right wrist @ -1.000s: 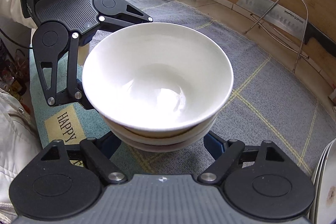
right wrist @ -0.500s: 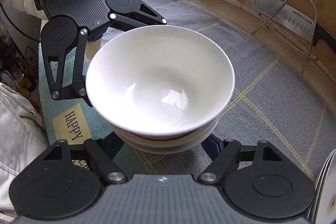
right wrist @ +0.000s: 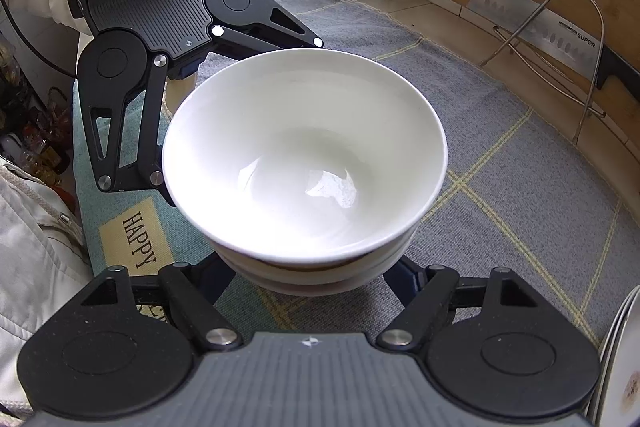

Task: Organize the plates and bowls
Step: 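Lift and carry the bowl stack with both grippers toward the plate stack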

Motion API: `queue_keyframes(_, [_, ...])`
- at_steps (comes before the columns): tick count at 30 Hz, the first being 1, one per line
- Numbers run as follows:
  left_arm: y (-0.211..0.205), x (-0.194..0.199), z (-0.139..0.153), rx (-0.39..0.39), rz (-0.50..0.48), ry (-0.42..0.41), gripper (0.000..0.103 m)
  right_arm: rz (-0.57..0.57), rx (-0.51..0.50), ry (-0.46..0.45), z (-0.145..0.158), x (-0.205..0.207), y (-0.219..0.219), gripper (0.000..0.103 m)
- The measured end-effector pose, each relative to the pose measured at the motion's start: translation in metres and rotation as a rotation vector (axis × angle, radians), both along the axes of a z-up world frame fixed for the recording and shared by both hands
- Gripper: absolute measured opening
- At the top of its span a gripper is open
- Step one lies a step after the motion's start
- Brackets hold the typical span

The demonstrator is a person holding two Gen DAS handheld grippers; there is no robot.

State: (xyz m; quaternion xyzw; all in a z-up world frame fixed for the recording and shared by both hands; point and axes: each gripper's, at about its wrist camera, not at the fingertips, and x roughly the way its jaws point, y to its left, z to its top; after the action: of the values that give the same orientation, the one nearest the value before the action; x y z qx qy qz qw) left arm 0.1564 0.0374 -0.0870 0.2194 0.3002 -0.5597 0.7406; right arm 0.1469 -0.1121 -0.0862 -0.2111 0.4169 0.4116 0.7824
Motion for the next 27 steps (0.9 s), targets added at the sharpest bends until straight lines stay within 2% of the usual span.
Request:
queue_keyframes(11, [-0.014, 0.001, 0.004, 0.016, 0.015, -0.006, 0.085, -0.014, 0.019, 0.021, 0.007, 0.0, -0.013, 0.083])
queue_keyframes(22, [-0.07, 0.003, 0.023, -0.009, 0.079, -0.012, 0.085, 0.048, -0.008, 0.006, 0.032, 0.008, -0.062, 0.083])
queue_keyframes(27, [-0.103, 0.013, 0.032, -0.032, 0.093, -0.014, 0.085, 0.065, -0.034, -0.028, 0.049, 0.014, -0.094, 0.083])
